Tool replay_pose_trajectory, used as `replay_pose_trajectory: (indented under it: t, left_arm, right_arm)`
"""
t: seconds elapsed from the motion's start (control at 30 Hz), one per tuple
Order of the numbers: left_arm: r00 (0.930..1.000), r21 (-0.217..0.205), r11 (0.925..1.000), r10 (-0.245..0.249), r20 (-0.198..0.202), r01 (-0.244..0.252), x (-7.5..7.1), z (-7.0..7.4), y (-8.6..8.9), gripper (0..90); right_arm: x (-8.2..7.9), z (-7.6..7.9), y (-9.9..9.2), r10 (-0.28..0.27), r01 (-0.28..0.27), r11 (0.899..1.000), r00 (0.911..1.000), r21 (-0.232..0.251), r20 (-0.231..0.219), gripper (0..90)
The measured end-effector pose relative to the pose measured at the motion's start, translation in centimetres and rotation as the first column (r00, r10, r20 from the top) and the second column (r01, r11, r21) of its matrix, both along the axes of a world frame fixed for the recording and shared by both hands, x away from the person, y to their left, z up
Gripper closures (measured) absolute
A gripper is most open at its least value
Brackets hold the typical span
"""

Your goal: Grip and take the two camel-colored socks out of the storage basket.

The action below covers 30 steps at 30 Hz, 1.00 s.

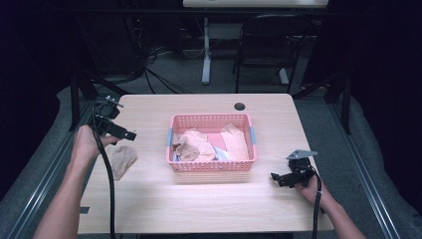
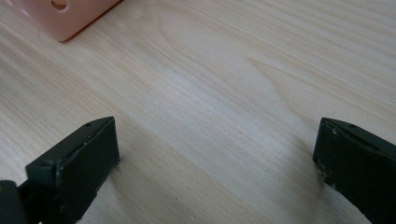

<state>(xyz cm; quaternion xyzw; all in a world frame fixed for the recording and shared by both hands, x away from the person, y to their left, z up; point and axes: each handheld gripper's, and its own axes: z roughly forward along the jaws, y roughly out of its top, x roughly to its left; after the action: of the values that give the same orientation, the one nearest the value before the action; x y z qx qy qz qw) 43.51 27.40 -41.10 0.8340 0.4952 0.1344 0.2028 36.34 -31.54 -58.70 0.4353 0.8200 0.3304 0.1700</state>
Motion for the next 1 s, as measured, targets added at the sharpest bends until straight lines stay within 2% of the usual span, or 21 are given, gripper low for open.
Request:
replay_pose_trajectory:
  t: [0.23, 0.33, 0.87, 1.0]
  left_arm:
    - [0.9992, -0.007, 0.9994, -0.034, 0.021, 0.035, 0.3, 0.8, -1.7, 0.0]
    - [0.9977, -0.002, 0.9982, -0.061, 0.029, 0.061, 0.5, 1.2, -3.0, 0.0]
    - [0.9900, 0.022, 0.9902, -0.138, 0.029, 0.138, 1.6, 1.2, -7.5, 0.1]
    - [0.9863, 0.029, 0.9863, -0.163, 0.026, 0.162, 2.0, 1.1, -8.6, 0.2]
  right_arm:
    - [0.0, 0.0, 0.0, 0.000, 0.000, 1.000, 1.0000, 0.000, 0.000, 0.0]
    - [0.0, 0.0, 0.0, 0.000, 0.000, 1.000, 1.0000, 0.000, 0.000, 0.0]
    - [0.0, 0.0, 0.0, 0.001, -0.001, 1.000, 1.0000, 0.000, 0.000, 0.0]
    - [0.0, 0.0, 0.0, 0.001, -0.001, 1.000, 1.0000, 0.000, 0.000, 0.0]
